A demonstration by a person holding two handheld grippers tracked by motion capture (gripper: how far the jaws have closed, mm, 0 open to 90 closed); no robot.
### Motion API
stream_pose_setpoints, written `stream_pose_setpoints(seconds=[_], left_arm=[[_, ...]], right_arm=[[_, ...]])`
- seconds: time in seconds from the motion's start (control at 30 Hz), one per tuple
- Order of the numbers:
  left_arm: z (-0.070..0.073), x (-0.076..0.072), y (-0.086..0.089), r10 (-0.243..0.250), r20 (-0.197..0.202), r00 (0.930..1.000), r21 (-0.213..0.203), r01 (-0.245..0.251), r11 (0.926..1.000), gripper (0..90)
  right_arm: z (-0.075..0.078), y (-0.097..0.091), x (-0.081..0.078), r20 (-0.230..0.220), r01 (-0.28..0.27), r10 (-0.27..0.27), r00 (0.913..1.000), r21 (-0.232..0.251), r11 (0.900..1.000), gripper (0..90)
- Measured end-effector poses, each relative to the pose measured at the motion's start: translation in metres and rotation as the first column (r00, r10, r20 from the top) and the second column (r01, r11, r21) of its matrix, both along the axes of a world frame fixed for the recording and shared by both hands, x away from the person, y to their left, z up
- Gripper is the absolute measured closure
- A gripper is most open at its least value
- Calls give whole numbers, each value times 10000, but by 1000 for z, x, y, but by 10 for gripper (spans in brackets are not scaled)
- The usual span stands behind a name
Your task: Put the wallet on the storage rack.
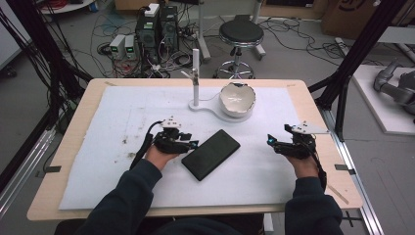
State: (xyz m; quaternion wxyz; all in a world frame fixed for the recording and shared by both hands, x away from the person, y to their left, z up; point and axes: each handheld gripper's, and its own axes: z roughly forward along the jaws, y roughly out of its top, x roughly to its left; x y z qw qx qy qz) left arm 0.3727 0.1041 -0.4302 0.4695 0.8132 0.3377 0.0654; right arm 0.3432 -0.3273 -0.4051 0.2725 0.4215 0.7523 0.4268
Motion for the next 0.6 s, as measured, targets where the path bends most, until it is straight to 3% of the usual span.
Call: stream_pose_setpoints(seconds=[0.13, 0.33, 0.43, 0.47, 0.53, 0.57, 0.6], left_arm=[[-4, -4, 5, 84, 163, 9998, 98, -85, 9999, 468], [-16, -7, -5, -62, 79, 9999, 769, 56, 9970, 369], [-18, -6, -3, -177, -177, 9997, 575, 187, 9982, 369], [-19, -6, -3, -314, -303, 9990, 427, 327, 9986, 423], [-19, -8, -4, -696, -479, 9964, 128, 703, 9974, 615], [-18, -10, -6, -762, -416, 9962, 159, 769, 9969, 710], [-18, -12, -8, -606, -347, 9976, 231, 615, 9978, 733]], right_arm=[[0, 3, 0, -8, -83, 83, 10000, -39, 10000, 210], [2, 5, -1, 60, -215, 216, 9997, -24, 9998, 210], [2, 5, -2, 55, -220, 220, 9997, -36, 9998, 210], [2, 5, -2, 59, -254, 254, 9997, -28, 9997, 210], [2, 5, -2, 48, -254, 254, 9997, -15, 9997, 210], [1, 5, -2, 36, -272, 272, 9996, -28, 9996, 210], [1, 6, -2, -21, -272, 271, 9996, -29, 9996, 210]])
